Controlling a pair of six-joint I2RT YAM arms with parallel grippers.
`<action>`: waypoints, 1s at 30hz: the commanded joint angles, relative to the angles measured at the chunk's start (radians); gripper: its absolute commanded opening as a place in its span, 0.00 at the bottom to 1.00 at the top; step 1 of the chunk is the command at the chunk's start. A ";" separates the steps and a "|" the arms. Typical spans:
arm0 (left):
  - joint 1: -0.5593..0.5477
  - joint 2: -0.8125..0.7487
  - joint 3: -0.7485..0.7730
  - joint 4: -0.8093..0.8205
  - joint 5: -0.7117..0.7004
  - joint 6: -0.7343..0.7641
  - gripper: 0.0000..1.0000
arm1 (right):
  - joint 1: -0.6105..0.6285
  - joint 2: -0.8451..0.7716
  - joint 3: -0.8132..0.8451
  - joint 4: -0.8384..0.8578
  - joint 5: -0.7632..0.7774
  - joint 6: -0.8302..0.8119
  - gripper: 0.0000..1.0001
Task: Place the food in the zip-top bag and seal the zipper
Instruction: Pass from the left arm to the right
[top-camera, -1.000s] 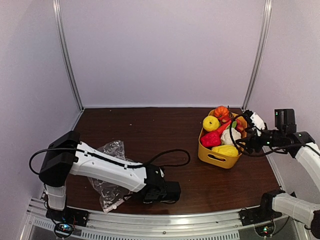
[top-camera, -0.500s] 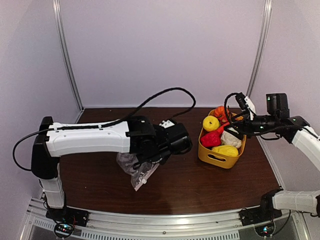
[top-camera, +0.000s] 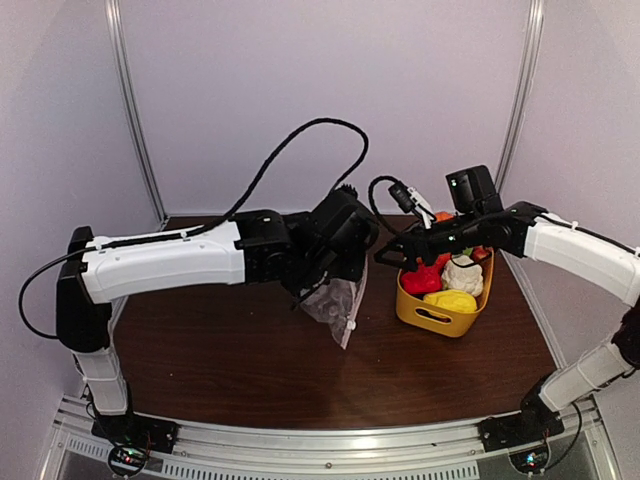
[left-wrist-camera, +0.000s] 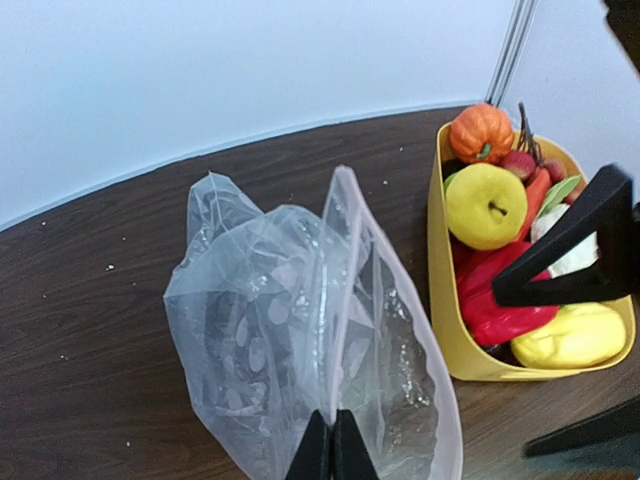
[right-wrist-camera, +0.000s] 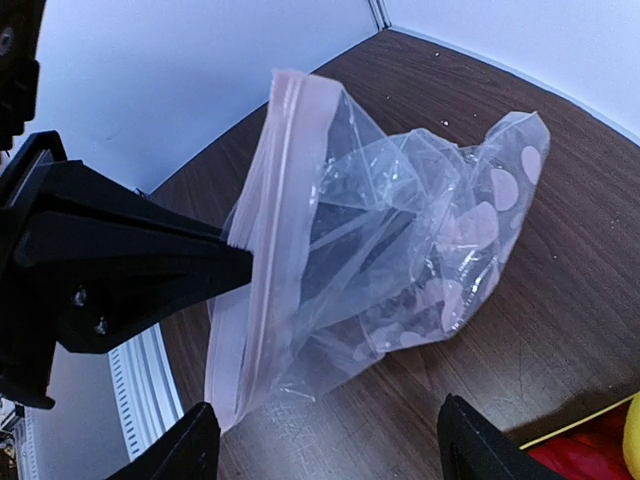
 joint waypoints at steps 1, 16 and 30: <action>0.007 -0.076 -0.060 0.172 0.002 -0.070 0.00 | 0.034 0.055 0.059 0.050 0.048 0.102 0.74; 0.008 -0.126 -0.138 0.240 -0.001 -0.148 0.00 | 0.039 0.110 0.166 0.057 -0.088 0.132 0.65; 0.008 -0.151 -0.154 0.257 0.021 -0.169 0.00 | 0.079 0.143 0.218 -0.027 0.226 0.075 0.37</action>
